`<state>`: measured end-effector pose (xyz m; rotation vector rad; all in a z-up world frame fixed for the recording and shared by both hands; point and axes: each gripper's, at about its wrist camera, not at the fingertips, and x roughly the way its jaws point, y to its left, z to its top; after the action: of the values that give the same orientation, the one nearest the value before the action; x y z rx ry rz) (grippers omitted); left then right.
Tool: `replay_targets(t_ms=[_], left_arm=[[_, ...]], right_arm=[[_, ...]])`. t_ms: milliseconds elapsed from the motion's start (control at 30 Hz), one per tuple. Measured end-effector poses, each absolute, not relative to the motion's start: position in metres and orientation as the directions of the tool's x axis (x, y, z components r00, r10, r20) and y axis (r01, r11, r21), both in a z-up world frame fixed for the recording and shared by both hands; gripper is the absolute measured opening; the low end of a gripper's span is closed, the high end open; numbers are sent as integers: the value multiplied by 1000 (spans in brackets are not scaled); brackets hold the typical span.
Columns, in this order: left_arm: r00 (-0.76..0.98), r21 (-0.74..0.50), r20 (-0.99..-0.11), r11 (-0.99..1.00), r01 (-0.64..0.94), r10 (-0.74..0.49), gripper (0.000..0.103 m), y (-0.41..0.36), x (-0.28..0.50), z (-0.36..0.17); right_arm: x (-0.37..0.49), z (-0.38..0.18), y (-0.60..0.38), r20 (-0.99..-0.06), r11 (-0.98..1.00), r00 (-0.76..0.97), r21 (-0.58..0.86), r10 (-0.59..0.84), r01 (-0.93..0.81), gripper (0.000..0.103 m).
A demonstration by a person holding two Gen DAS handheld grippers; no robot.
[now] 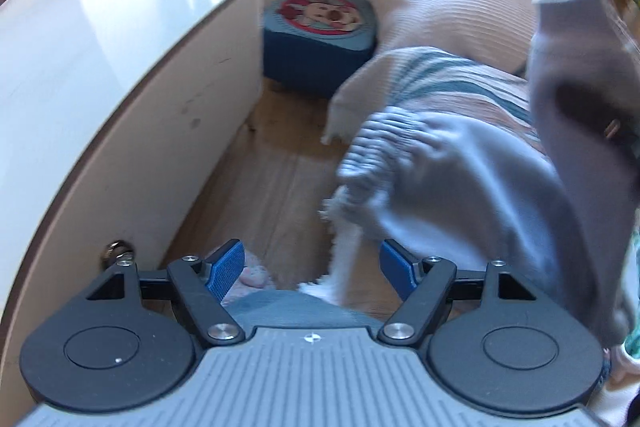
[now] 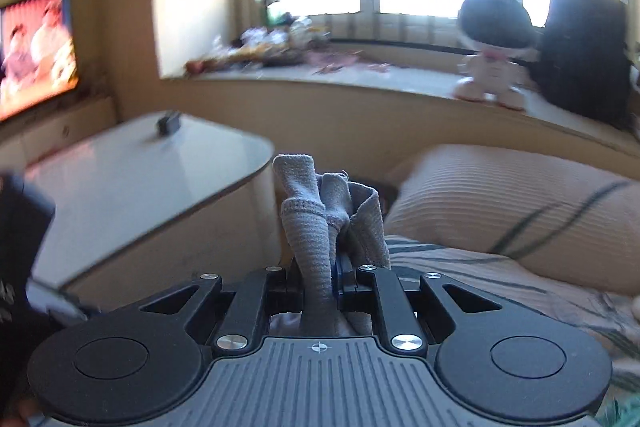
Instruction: Fold clothes
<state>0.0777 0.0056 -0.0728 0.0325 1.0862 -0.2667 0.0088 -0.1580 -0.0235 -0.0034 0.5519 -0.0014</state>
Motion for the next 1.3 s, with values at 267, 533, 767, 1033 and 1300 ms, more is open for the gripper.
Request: replay_targets(t_ms=[267, 533, 767, 1033, 1300], left_arm=[[418, -128, -888, 976, 175, -191, 74, 29, 89, -83], [412, -128, -893, 980, 152, -180, 74, 42, 96, -89], [419, -146, -885, 976, 162, -202, 74, 43, 119, -88], [383, -218, -846, 896, 387, -371, 72, -1, 140, -70], [278, -110, -927, 889, 444, -254, 62, -25, 136, -88]], right_arm=[[40, -84, -124, -655, 994, 755, -94, -16, -60, 19], [42, -86, -110, -694, 988, 717, -59, 61, -141, 45], [28, -60, -130, -707, 984, 692, 30, 146, -177, 55], [47, -61, -154, -784, 1000, 621, -6, 0, -7, 3], [103, -97, -163, -841, 991, 540, 97, 34, 88, 4]])
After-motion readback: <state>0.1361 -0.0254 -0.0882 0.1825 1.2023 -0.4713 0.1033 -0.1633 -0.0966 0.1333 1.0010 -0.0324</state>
